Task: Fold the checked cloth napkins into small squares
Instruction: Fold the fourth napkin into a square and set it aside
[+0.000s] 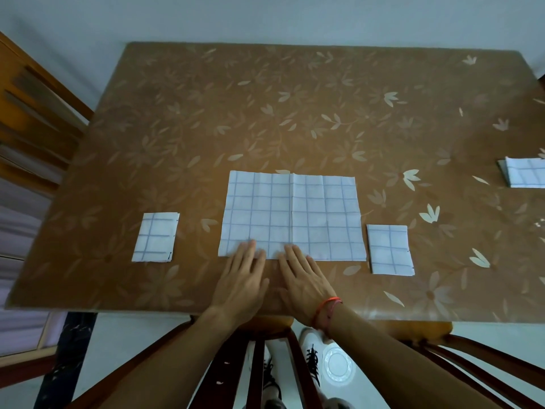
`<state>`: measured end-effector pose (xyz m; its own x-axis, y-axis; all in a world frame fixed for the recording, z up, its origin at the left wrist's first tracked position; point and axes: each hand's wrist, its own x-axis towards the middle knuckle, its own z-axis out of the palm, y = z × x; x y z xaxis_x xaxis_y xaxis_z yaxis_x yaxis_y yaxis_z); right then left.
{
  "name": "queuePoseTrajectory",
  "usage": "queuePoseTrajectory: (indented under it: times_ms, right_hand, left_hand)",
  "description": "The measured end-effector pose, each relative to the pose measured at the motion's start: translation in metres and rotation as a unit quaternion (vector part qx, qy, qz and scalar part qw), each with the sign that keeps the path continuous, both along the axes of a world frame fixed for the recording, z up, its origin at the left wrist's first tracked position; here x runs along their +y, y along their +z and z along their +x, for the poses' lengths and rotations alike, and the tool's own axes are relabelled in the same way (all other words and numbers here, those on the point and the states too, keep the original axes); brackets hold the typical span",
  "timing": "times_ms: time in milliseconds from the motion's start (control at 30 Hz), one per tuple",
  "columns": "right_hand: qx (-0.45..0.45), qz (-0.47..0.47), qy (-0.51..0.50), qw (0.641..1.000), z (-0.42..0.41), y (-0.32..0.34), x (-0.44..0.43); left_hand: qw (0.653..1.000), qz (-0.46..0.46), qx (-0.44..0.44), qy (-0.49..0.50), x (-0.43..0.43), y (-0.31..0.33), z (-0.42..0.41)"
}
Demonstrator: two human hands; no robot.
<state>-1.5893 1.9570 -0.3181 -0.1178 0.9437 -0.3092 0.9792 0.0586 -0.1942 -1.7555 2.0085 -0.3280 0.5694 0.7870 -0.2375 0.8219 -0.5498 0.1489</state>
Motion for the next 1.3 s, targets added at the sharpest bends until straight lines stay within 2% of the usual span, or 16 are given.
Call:
queuePoseTrajectory:
  times_ms: [133, 300, 633, 767, 833, 933, 1100, 1300]
  right_hand:
    - [0.011, -0.026, -0.006, 1.0, 0.0, -0.007, 0.0]
    - [-0.007, -0.038, -0.032, 0.999, 0.02, -0.009, -0.014]
    - [-0.031, -0.064, -0.193, 0.979, 0.075, 0.0, -0.038]
    - [-0.021, -0.072, -0.201, 0.977, 0.076, 0.002, -0.035]
    - [-0.017, -0.048, -0.21, 0.976, 0.075, 0.002, -0.032]
    - [-0.024, -0.003, -0.211, 0.977, 0.079, 0.005, -0.025]
    - [-0.038, -0.008, -0.185, 0.982, 0.096, 0.007, -0.013]
    - [-0.034, 0.003, -0.185, 0.982, 0.108, 0.005, -0.003]
  left_hand:
    - [0.997, -0.056, 0.043, 0.014, -0.001, 0.0, 0.011]
    - [0.997, -0.059, 0.05, 0.013, -0.001, -0.006, 0.002]
    - [0.997, -0.057, 0.048, 0.021, -0.002, -0.009, 0.001]
    - [0.997, -0.066, 0.039, 0.029, -0.003, -0.007, 0.003]
    - [0.998, -0.051, 0.028, 0.028, -0.001, -0.004, 0.003]
    - [0.999, -0.02, -0.015, 0.024, 0.007, -0.003, 0.0]
    - [0.996, 0.0, -0.084, 0.044, 0.033, 0.004, -0.004]
    - [0.995, 0.004, -0.08, 0.062, 0.058, 0.002, -0.021]
